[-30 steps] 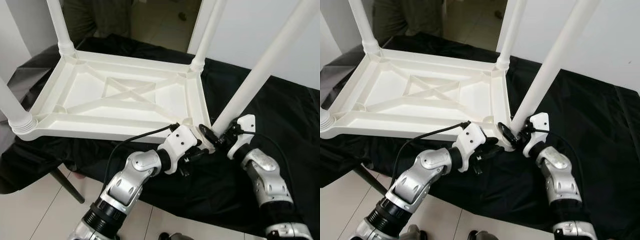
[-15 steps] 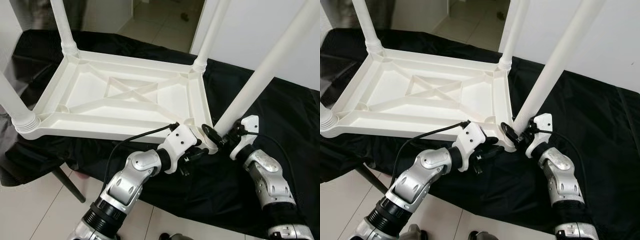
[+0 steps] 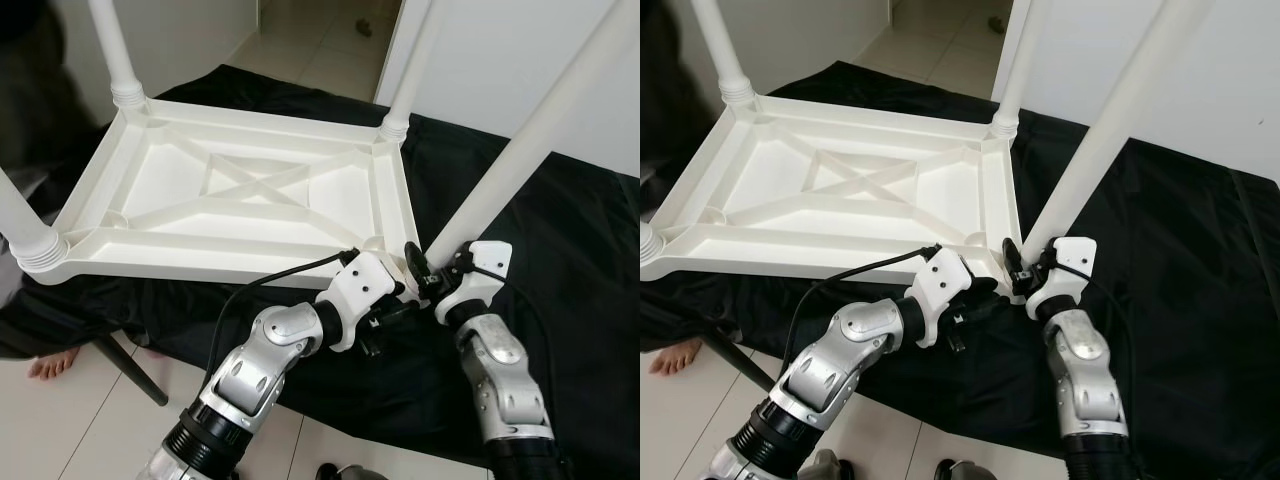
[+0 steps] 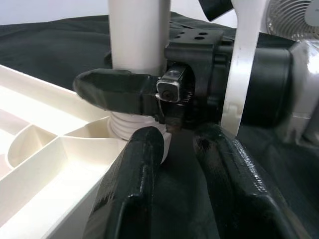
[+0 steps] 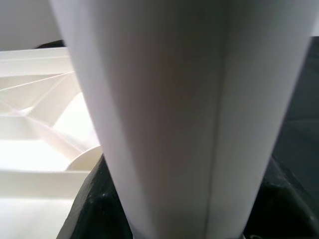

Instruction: Building children table

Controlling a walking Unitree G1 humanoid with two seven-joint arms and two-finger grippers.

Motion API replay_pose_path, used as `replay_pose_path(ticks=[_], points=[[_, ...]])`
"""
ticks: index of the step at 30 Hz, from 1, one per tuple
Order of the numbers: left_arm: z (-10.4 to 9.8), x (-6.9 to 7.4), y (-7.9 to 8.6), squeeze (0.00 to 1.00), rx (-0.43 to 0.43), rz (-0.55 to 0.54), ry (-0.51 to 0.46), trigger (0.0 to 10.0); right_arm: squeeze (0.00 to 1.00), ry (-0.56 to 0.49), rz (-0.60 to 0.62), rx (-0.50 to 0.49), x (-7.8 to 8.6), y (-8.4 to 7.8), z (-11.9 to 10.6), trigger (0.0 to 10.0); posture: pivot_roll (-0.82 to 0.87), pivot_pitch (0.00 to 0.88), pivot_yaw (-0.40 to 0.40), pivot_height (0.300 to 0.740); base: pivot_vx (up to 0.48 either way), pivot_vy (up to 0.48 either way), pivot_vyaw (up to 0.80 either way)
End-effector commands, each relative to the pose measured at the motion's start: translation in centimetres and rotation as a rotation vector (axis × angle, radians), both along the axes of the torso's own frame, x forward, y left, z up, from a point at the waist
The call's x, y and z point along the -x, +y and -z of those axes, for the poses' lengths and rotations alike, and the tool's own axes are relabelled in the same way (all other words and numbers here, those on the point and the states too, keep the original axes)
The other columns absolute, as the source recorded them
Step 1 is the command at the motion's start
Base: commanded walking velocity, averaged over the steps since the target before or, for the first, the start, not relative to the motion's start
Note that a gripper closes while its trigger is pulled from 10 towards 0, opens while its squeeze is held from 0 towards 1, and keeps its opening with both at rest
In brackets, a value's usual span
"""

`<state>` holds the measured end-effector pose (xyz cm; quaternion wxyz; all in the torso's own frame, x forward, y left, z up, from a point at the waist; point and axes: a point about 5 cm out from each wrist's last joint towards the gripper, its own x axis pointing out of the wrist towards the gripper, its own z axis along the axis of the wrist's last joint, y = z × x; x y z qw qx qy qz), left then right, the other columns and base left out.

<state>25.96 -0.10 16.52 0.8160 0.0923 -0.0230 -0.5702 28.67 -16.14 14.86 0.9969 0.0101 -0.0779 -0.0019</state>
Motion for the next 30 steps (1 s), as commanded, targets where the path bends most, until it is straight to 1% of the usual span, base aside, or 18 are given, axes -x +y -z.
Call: replay_pose_path(ticks=[1, 2, 4, 8, 9, 10, 15, 17, 18, 19, 20, 21, 22, 23, 24, 26, 29, 30], points=[[0.3, 0.3, -0.3, 0.00, -0.007, 0.008, 0.015, 10.0, 0.00, 0.064, 0.175, 0.029, 0.7, -1.1, 1.3, 10.0, 0.04, 0.147, -0.102, 0.740, 0.000, 0.000, 0.00], [0.3, 0.4, -0.3, 0.00, -0.006, 0.007, 0.015, 10.0, 0.00, 0.083, 0.224, 0.022, 0.9, -1.0, 1.5, 10.0, 0.04, 0.146, -0.104, 0.740, 0.000, 0.000, 0.00], [0.3, 0.4, -0.3, 0.00, -0.005, 0.007, 0.016, 10.0, 0.00, 0.094, 0.255, 0.003, 1.1, -0.9, 1.6, 10.0, 0.04, 0.146, -0.104, 0.740, 0.000, 0.000, 0.00], [0.3, 0.5, -0.3, 0.00, -0.005, 0.007, 0.018, 10.0, 0.00, 0.104, 0.225, -0.011, 1.2, -0.3, 1.7, 10.0, 0.04, 0.144, -0.101, 0.740, 0.000, 0.000, 0.00], [0.3, 0.5, -0.3, 0.00, -0.006, 0.009, 0.019, 10.0, 0.92, 0.104, 0.208, -0.020, 1.2, -0.2, 1.6, 10.0, 0.04, 0.142, -0.103, 0.740, 0.000, 0.000, 0.00], [0.4, 0.5, -0.3, 0.00, -0.008, 0.010, 0.018, 10.0, 1.00, 0.097, 0.201, -0.021, 1.2, -0.3, 1.5, 10.0, 0.04, 0.142, -0.103, 0.740, 0.000, 0.000, 0.00], [0.4, 0.5, -0.3, 0.00, -0.012, 0.012, 0.016, 10.0, 1.00, 0.089, 0.172, -0.046, 1.1, -0.8, 1.3, 10.0, 0.04, 0.138, -0.103, 0.740, 0.000, 0.000, 0.00], [0.3, 0.5, -0.3, 0.00, -0.012, 0.013, 0.016, 10.0, 1.00, 0.079, 0.106, -0.055, 0.9, -0.6, 1.1, 10.0, 0.04, 0.135, -0.101, 0.740, 0.000, 0.000, 0.00], [0.3, 0.5, -0.3, 0.00, -0.012, 0.013, 0.016, 10.0, 1.00, 0.079, 0.106, -0.055, 0.9, -0.6, 1.1, 10.0, 0.04, 0.135, -0.101, 0.740, 0.000, 0.000, 0.00], [0.3, 0.5, -0.3, 0.00, -0.011, 0.015, 0.017, 10.0, 1.00, 0.075, 0.052, -0.059, 0.8, -0.6, 0.9, 10.0, 0.04, 0.134, -0.102, 0.740, 0.000, 0.000, 0.00], [0.3, 0.5, -0.3, 0.00, -0.011, 0.015, 0.017, 10.0, 1.00, 0.075, 0.052, -0.059, 0.8, -0.6, 0.9, 10.0, 0.04, 0.134, -0.102, 0.740, 0.000, 0.000, 0.00], [0.3, 0.6, -0.3, 0.00, -0.012, 0.017, 0.017, 10.0, 1.00, 0.081, -0.011, -0.048, 0.7, -0.7, 0.9, 10.0, 0.04, 0.136, -0.100, 0.740, 0.000, 0.000, 0.00], [0.3, 0.6, -0.3, 0.00, -0.012, 0.017, 0.017, 10.0, 1.00, 0.081, -0.011, -0.048, 0.7, -0.7, 0.9, 10.0, 0.04, 0.136, -0.100, 0.740, 0.000, 0.000, 0.00], [0.3, 0.6, -0.4, 0.00, -0.013, 0.020, 0.017, 10.0, 1.00, 0.081, -0.072, -0.024, 0.5, -0.9, 0.8, 10.0, 0.04, 0.138, -0.097, 0.740, 0.000, 0.000, 0.00], [0.3, 0.6, -0.4, 0.00, -0.014, 0.023, 0.017, 10.0, 0.00, 0.090, -0.159, 0.011, 0.4, -1.2, 0.9, 10.0, 0.04, 0.140, -0.089, 0.740, 0.000, 0.000, 0.00], [0.3, 0.5, -0.4, 0.00, -0.016, 0.026, 0.017, 10.0, 0.00, 0.105, -0.275, 0.055, 0.3, -1.6, 1.0, 10.0, 0.03, 0.140, -0.084, 0.740, 0.000, 0.000, 0.00], [0.3, 0.5, -0.4, 0.00, -0.020, 0.033, 0.015, 10.0, 0.00, 0.095, -0.382, 0.100, 0.0, -1.9, 0.9, 10.0, 0.03, 0.141, -0.077, 0.740, 0.000, 0.000, 0.00], [0.3, 0.5, -0.4, 0.00, -0.020, 0.033, 0.015, 10.0, 0.00, 0.095, -0.382, 0.100, 0.0, -1.9, 0.9, 10.0, 0.03, 0.141, -0.077, 0.740, 0.000, 0.000, 0.00]])
